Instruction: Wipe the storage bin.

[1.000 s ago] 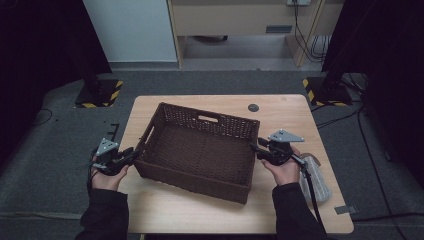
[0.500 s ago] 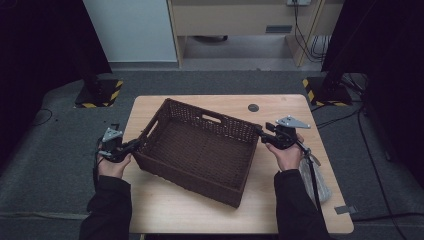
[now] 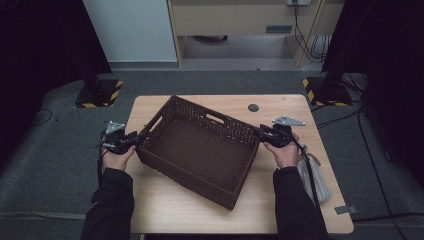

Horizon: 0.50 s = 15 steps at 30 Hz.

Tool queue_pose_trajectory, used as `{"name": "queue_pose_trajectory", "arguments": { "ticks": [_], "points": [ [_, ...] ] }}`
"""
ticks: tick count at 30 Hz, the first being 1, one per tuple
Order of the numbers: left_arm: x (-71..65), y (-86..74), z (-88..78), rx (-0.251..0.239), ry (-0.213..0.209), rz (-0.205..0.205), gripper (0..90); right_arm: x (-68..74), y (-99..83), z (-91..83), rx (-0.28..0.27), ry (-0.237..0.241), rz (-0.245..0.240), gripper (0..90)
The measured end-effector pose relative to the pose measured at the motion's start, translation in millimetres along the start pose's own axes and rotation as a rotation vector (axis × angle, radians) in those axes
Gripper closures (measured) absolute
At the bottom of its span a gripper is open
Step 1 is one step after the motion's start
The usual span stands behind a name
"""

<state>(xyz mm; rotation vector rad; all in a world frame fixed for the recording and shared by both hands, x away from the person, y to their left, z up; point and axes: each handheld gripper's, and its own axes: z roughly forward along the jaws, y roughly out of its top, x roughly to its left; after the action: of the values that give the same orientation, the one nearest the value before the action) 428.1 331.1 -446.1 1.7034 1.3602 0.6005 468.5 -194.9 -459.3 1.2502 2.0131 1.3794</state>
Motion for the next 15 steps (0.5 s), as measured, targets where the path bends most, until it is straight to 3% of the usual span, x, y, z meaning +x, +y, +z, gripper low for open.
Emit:
{"name": "queue_pose_trajectory", "arguments": {
  "ticks": [8, 15],
  "points": [
    [-2.9, -1.9, -28.8, -0.047, 0.009, -0.023, 48.9, 9.9, -3.4, -16.5, 0.045, -0.012, -0.035, 62.9],
    [-28.6, -15.8, -40.4, -0.045, -0.035, -0.034, 46.1, 21.6, -19.7, -44.8, 0.028, 0.02, -0.017, 61.4]
  ]
}}
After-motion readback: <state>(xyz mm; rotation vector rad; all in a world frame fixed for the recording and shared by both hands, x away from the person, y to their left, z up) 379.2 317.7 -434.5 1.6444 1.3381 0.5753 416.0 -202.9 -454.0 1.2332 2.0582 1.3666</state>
